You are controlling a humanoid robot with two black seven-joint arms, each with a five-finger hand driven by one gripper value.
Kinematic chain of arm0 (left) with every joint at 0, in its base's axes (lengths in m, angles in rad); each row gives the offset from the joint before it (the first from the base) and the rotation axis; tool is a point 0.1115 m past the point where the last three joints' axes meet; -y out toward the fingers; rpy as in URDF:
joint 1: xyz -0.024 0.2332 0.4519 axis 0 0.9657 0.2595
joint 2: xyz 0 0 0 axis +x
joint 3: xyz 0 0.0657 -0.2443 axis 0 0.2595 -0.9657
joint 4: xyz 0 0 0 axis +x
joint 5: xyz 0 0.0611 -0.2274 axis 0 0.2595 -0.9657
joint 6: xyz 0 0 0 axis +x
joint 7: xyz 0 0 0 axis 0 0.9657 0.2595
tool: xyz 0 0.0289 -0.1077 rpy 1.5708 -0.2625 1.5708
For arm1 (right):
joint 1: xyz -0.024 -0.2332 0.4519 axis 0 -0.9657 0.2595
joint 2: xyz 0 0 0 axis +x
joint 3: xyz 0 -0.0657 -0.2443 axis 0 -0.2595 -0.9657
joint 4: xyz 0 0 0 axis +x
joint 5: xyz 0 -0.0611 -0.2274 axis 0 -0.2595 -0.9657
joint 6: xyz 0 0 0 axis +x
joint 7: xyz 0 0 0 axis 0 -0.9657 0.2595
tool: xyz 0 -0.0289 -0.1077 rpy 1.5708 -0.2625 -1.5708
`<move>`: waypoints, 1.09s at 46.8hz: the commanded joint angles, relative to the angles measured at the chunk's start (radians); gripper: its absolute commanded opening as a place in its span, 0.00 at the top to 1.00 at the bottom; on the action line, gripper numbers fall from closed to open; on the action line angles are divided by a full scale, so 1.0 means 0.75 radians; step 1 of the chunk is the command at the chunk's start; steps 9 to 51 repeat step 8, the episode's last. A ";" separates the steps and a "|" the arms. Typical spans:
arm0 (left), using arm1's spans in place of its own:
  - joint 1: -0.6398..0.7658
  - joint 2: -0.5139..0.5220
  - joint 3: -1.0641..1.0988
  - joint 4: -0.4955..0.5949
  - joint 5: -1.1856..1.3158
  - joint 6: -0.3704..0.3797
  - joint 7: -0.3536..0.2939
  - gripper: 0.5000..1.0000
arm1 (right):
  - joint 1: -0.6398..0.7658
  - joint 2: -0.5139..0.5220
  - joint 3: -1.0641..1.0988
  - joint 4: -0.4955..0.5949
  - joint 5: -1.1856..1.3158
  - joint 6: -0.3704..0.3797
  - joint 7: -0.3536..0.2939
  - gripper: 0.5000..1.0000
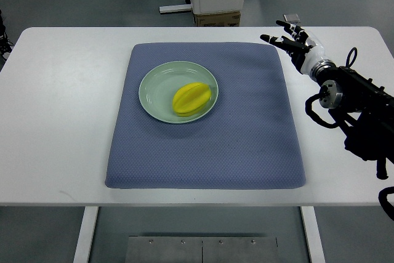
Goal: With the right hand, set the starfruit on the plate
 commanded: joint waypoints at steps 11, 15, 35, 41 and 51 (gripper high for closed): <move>0.000 0.000 0.000 0.000 0.000 0.000 0.000 0.00 | 0.000 -0.009 -0.013 0.001 0.000 0.001 0.000 0.00; 0.000 0.000 0.000 0.000 0.000 0.000 0.000 0.00 | 0.000 -0.009 -0.013 0.001 0.000 0.001 0.000 0.00; 0.000 0.000 0.000 0.000 0.000 0.000 0.000 0.00 | 0.000 -0.009 -0.013 0.001 0.000 0.001 0.000 0.00; 0.000 0.000 0.000 0.000 0.000 0.000 0.000 0.00 | 0.000 -0.009 -0.013 0.001 0.000 0.001 0.000 0.00; 0.000 0.000 0.000 0.000 0.000 0.000 0.000 0.00 | 0.000 -0.009 -0.013 0.001 0.000 0.001 0.000 0.00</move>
